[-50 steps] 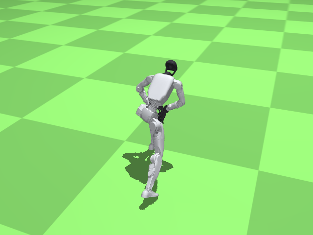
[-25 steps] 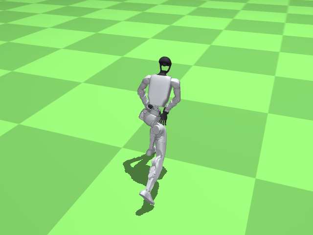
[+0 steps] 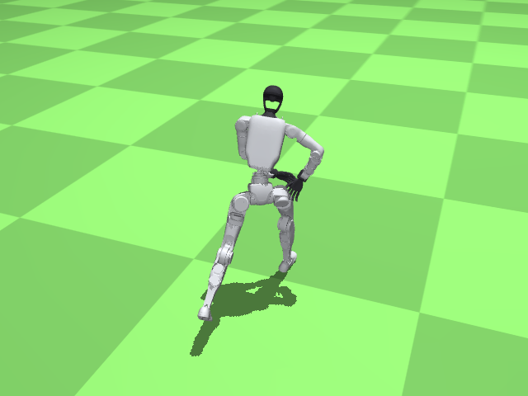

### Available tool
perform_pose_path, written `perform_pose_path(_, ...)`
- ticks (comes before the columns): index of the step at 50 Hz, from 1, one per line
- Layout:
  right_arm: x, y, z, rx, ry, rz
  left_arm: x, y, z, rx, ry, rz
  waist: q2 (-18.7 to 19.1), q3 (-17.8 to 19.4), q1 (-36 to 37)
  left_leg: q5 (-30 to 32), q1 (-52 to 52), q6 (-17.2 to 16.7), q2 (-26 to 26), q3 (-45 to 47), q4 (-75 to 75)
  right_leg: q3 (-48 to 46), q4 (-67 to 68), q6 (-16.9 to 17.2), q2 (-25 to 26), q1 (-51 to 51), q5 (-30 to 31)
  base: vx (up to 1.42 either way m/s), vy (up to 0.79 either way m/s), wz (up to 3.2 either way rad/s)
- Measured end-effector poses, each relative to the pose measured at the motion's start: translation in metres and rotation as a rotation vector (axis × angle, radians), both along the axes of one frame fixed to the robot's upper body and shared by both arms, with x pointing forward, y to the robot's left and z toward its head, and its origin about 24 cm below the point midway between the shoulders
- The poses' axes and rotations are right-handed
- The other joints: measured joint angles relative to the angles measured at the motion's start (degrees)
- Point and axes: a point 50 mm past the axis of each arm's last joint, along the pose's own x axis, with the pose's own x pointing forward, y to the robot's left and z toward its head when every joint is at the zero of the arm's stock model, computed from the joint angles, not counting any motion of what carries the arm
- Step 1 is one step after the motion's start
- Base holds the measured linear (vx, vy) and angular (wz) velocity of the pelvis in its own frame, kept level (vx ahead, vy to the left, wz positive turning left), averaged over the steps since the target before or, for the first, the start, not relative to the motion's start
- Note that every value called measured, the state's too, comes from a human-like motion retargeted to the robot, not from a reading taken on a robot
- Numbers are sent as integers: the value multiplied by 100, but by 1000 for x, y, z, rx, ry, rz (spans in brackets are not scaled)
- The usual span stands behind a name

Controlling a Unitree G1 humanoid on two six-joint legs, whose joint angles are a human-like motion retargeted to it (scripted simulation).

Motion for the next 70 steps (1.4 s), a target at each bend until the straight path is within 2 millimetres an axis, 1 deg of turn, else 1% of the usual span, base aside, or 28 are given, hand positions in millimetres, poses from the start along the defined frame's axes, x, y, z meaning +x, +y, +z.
perform_pose_path(2, 10, 1, 23, -29, -38, 127, 1, -18, 21, -22, -73, -83, 464, 640, -149, -1256, -34, 337, 605, 348, 606, -14, 1910, -173, -368, -711, -560, -22, 6, 74)
perform_pose_path(3, 16, 4, 35, -23, -82, 188, 4, -22, 32, -49, -119, -111, 563, 1103, -346, -1784, -57, 514, 825, 575, 985, -28, 2577, -211, -617, -837, -819, -31, 8, 98)
perform_pose_path(5, 24, 17, 56, 60, -197, 287, 11, -22, 54, -158, -202, -139, 557, 1745, -760, -2600, -287, 886, 1112, 1122, 1589, 10, 3276, -186, -1090, -1051, -1076, -36, 16, 114)
perform_pose_path(7, 22, 32, 66, 187, -309, 337, 12, -11, 69, -319, -238, -131, 451, 1745, -1025, -3148, -668, 1116, 1217, 1670, 1744, 149, 3411, -116, -1445, -1526, -1008, -37, 22, 90)
perform_pose_path(10, 18, 42, 73, 286, -424, 372, 12, 7, 84, -502, -260, -94, 333, 1745, -1242, -3635, -1033, 1052, 1209, 1983, 1624, 293, 3252, -36, -1595, -2151, -715, -32, 21, 15)
perform_pose_path(12, 18, 41, 73, 287, -478, 370, 10, 12, 84, -548, -266, -63, 322, 1745, -1178, -3726, -1307, 861, 1110, 1891, 1692, 290, 2844, 4, -1399, -2348, -419, -27, 12, -55)
perform_pose_path(14, 19, 37, 71, 261, -501, 367, 8, 10, 81, -553, -269, -41, 339, 1745, -1033, -3681, -1563, 728, 1040, 1925, 1773, 202, 2260, 28, -1113, -2388, -89, -24, 3, -68)
perform_pose_path(18, 25, 31, 64, 207, -499, 360, 8, 3, 72, -500, -275, -36, 372, 1745, -875, -3395, -1614, 726, 873, 2113, 1436, 37, 1170, 28, -767, -2101, 386, -13, -1, -16)
perform_pose_path(23, 32, 33, 51, 177, -450, 360, 11, 1, 57, -401, -280, -64, 430, 1745, -1119, -3107, -1318, 691, 745, 2116, 695, -147, 565, 28, -841, -1597, 649, -4, 0, 48)
perform_pose_path(28, 37, 34, 38, 139, -404, 367, 14, -1, 47, -365, -302, -59, 448, 1745, -1428, -3116, -1076, 708, 623, 2025, 148, -175, 252, 28, -996, -1337, 916, -8, 4, 43)
perform_pose_path(30, 38, 35, 34, 135, -395, 367, 15, 0, 44, -365, -316, -53, 448, 1745, -1470, -3162, -1054, 668, 631, 1997, 32, -73, 122, 28, -953, -1333, 1106, -17, 1, 13)
perform_pose_path(33, 39, 38, 31, 131, -373, 365, 18, 7, 39, -356, -333, -39, 493, 1745, -1488, -3215, -1126, 532, 764, 1987, -33, 457, -53, 28, -707, -1417, 1372, -19, -2, 0)
perform_pose_path(37, 38, 46, 30, 117, -331, 374, 21, 21, 30, -318, -335, -10, 588, 1745, -1398, -3321, -1260, 480, 861, 1991, 129, 1128, -225, 28, -358, -1466, 1277, -6, 2, -11)
perform_pose_path(40, 36, 52, 36, 121, -316, 382, 22, 29, 30, -328, -331, 5, 639, 1745, -1162, -3517, -1429, 665, 805, 2053, 709, 1400, -53, 28, -268, -1614, 1001, 8, 12, -44)
perform_pose_path(45, 28, 51, 57, 181, -346, 371, 14, 22, 53, -476, -346, -15, 871, 1745, -742, -3958, -1586, 878, 1133, 2405, 1600, 1506, 1556, 28, -317, -2513, 78, 13, -4, -54)
perform_pose_path(47, 27, 49, 65, 196, -369, 386, 10, 20, 57, -521, -337, -12, 980, 1745, -746, -3907, -1344, 930, 1233, 2615, 1593, 1596, 2207, 28, -353, -2743, -290, 34, -9, -41)
perform_pose_path(50, 29, 52, 74, 207, -404, 433, 8, 25, 51, -535, -313, 35, 1170, 1724, -898, -3446, -803, 1072, 1276, 2921, 1387, 1868, 2925, 28, -242, -2858, -688, 55, -6, -50)
perform_pose_path(52, 32, 55, 74, 207, -415, 454, 9, 31, 42, -518, -296, 89, 1286, 1700, -1113, -2827, -463, 1084, 1242, 2949, 1159, 1994, 3267, 7, -160, -2796, -972, 65, -14, -37)
perform_pose_path(54, 37, 58, 70, 198, -413, 463, 14, 36, 33, -485, -293, 145, 1356, 1673, -1358, -1992, -260, 924, 1226, 2745, 931, 1944, 3488, -135, -83, -2636, -1289, 64, -31, -14)
perform_pose_path(57, 48, 59, 50, 162, -386, 461, 21, 36, 13, -376, -314, 201, 1282, 1567, -1635, -516, -136, 530, 1094, 2077, 652, 1774, 3553, -351, -40, -2154, -1714, 61, -40, 17)
perform_pose_path(60, 54, 57, 12, 86, -287, 420, 22, 35, -18, -151, -293, 209, 1043, 1201, -1703, 1042, -132, 150, 782, 1337, 325, 1594, 3074, -491, 79, -1471, -1770, 55, -39, 7)
perform_pose_path(61, 54, 57, -4, 49, -239, 368, 22, 38, -27, -61, -268, 210, 938, 1094, -1756, 1258, -134, 62, 612, 1046, 195, 1544, 2681, -503, 176, -1131, -1598, 48, -34, -13)
perform_pose_path(62, 53, 57, -18, 14, -193, 306, 24, 43, -36, 26, -239, 209, 811, 998, -1790, 1354, -145, 4, 417, 759, 76, 1523, 2218, -505, 285, -763, -1357, 42, -30, -26)
perform_pose_path(64, 51, 60, -40, -35, -109, 129, 30, 59, -48, 156, -163, 216, 439, 847, -1760, 990, -241, 57, -132, 291, -107, 1680, 884, -449, 525, 120, -483, 35, -24, -46)
perform_pose_path(65, 48, 62, -49, -54, -65, 39, 34, 69, -51, 194, -116, 228, 218, 769, -1719, 728, -326, 129, -464, 147, -185, 1844, 92, -394, 622, 593, 75, 27, -20, -74)
perform_pose_path(67, 43, 65, -57, -55, -11, -89, 42, 94, -52, 182, 12, 295, -288, 598, -1506, 438, -560, 227, -1163, 373, -390, 2183, -1291, -240, 602, 1437, 872, 23, -17, -122)
perform_pose_path(68, 40, 66, -60, -48, 2, -136, 45, 109, -51, 153, 81, 344, -500, 520, -1304, 354, -694, 256, -1425, 667, -549, 2252, -1740, -153, 609, 1756, 981, 22, -15, -200)
perform_pose_path(70, 36, 69, -64, -29, 9, -192, 50, 141, -47, 69, 206, 462, -778, 380, -644, 146, -1020, 374, -1709, 1423, -956, 2237, -2204, -7, 835, 2274, 746, 23, -12, -286)
